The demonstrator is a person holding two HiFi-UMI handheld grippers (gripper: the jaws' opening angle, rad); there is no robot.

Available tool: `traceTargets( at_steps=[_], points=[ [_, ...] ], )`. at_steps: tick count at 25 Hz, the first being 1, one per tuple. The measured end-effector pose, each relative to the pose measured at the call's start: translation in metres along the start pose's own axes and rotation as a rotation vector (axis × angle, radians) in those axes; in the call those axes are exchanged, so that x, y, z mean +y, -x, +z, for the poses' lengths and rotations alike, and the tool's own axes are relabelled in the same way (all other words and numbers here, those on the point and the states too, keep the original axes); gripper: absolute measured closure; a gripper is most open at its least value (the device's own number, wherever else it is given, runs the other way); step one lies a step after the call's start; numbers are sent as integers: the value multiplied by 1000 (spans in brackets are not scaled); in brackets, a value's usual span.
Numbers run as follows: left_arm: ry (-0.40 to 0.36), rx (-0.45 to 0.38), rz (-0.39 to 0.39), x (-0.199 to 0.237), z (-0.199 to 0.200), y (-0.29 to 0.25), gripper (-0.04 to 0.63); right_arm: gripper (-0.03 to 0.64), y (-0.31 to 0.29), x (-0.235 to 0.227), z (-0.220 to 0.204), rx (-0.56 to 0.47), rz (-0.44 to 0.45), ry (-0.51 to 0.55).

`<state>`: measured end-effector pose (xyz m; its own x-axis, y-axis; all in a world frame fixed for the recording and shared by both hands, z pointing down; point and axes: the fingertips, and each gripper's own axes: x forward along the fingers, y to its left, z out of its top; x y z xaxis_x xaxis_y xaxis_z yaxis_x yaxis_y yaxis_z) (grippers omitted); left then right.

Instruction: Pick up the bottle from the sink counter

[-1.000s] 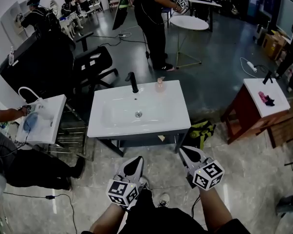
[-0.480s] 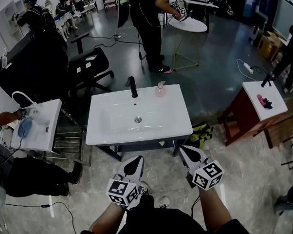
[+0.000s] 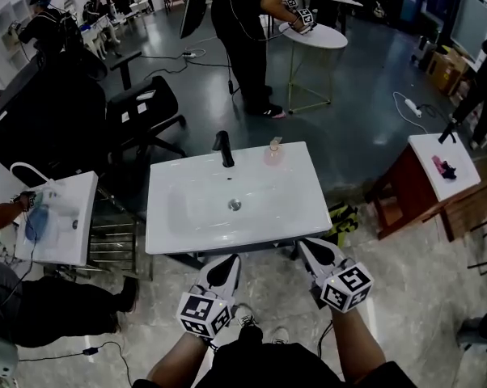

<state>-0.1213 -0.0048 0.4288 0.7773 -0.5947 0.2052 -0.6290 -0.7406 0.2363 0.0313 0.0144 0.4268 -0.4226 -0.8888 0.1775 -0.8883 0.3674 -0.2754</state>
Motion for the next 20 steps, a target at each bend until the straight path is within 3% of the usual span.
traceTargets(
  at_steps=[20],
  points=[
    [-12,4,-92,56,20,-27,592,617,-71,-6,18,-24,-68,11]
  ],
)
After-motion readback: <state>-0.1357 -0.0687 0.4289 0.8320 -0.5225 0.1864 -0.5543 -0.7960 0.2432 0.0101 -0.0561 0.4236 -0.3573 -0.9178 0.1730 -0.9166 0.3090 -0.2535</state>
